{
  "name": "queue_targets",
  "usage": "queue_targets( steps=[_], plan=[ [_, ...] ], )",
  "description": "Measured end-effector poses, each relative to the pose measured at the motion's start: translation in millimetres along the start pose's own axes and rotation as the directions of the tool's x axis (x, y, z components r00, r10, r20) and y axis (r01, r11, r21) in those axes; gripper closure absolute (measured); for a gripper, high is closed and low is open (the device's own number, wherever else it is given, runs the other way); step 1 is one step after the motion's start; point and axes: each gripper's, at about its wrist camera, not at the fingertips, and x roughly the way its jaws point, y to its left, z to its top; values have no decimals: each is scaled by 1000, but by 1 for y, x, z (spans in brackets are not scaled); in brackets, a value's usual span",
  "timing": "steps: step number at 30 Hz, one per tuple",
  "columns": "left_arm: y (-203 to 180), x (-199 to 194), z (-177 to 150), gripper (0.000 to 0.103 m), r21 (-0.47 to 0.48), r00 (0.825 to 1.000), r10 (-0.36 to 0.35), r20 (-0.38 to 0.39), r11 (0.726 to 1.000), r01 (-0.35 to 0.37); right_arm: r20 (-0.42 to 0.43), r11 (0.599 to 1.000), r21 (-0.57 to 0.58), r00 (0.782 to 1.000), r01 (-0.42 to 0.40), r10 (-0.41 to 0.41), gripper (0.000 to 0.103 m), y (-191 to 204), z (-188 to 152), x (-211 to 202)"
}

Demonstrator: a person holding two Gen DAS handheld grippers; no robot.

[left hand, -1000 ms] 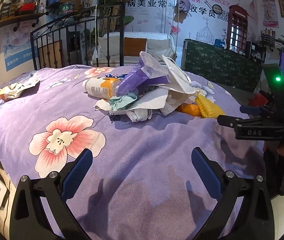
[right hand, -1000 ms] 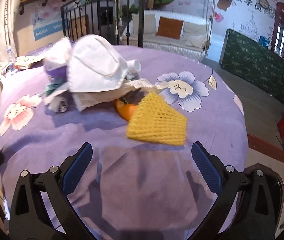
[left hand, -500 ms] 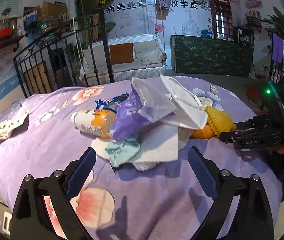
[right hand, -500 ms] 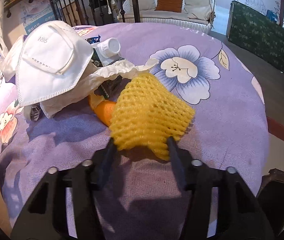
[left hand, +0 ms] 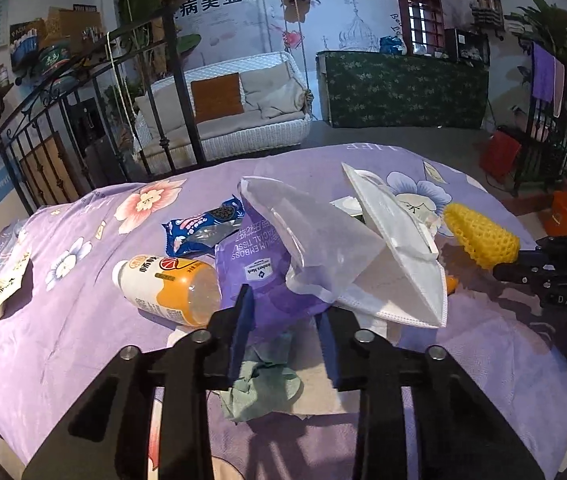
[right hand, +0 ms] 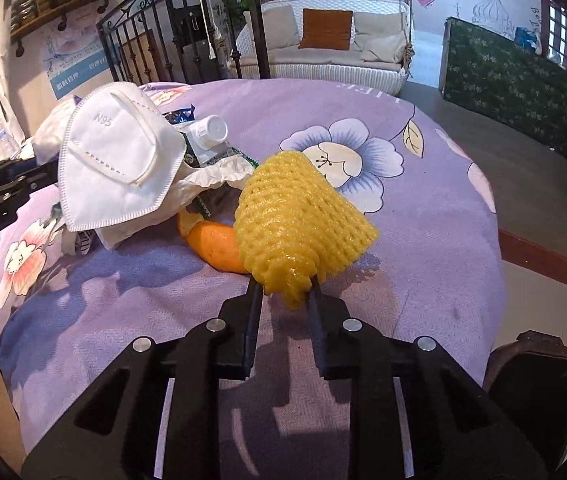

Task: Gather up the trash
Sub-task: 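Grasp the yellow foam fruit net with the right tool while the left tool grasps the plastic bag, then carry the foam net and plastic bag to the black bin and release both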

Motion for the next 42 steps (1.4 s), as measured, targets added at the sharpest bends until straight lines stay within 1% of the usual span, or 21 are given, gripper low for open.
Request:
queue_targets(
  steps=[1, 2, 5, 7, 13, 18, 22, 25, 28, 33, 35, 38, 42],
  plan=[
    [0, -1, 0, 81, -9, 1000, 8, 3, 1000, -8, 12, 1000, 3, 1000, 0, 0, 80, 1, 0, -3],
    [2, -3, 0, 82, -23, 1000, 14, 12, 1000, -14, 20, 1000, 7, 1000, 0, 0, 80, 0, -2, -7],
    [8, -15, -2, 86, -76, 999, 2, 44, 997, 1, 42, 1000, 21, 999, -4, 3, 80, -3, -8, -17],
    [11, -24, -2, 88, -99, 998, 13, 63, 995, -7, 52, 999, 33, 999, -12, 10, 80, -4, -12, -22],
    [25, -56, -10, 91, -201, 991, 36, 132, 980, -9, 100, 999, 41, 995, -2, -2, 80, 3, -24, -38],
    [22, -93, -19, 92, -218, 977, 47, 206, 976, -1, 149, 999, 51, 989, 3, -10, 80, 5, -33, -58],
    [14, -119, -22, 92, -228, 964, 25, 265, 973, 37, 179, 997, 77, 984, -5, -9, 80, 2, -44, -76],
    [5, -134, -23, 92, -230, 952, -7, 305, 970, 80, 211, 995, 96, 977, 8, -28, 80, -2, -53, -93],
    [-9, -143, -24, 92, -221, 942, -58, 332, 966, 137, 231, 992, 124, 971, 26, -55, 80, -11, -64, -109],
    [-42, -143, -23, 92, -183, 922, -156, 355, 955, 232, 234, 978, 193, 964, 79, -124, 80, -39, -88, -134],
    [-57, -139, -20, 92, -166, 913, -202, 353, 947, 274, 218, 969, 221, 964, 106, -155, 80, -54, -98, -141],
    [-82, -131, -16, 92, -140, 896, -279, 346, 929, 343, 170, 951, 268, 964, 153, -203, 80, -79, -119, -146],
    [-116, -118, -10, 92, -103, 870, -375, 321, 899, 425, 67, 908, 359, 964, 216, -256, 80, -117, -151, -143]
  ],
)
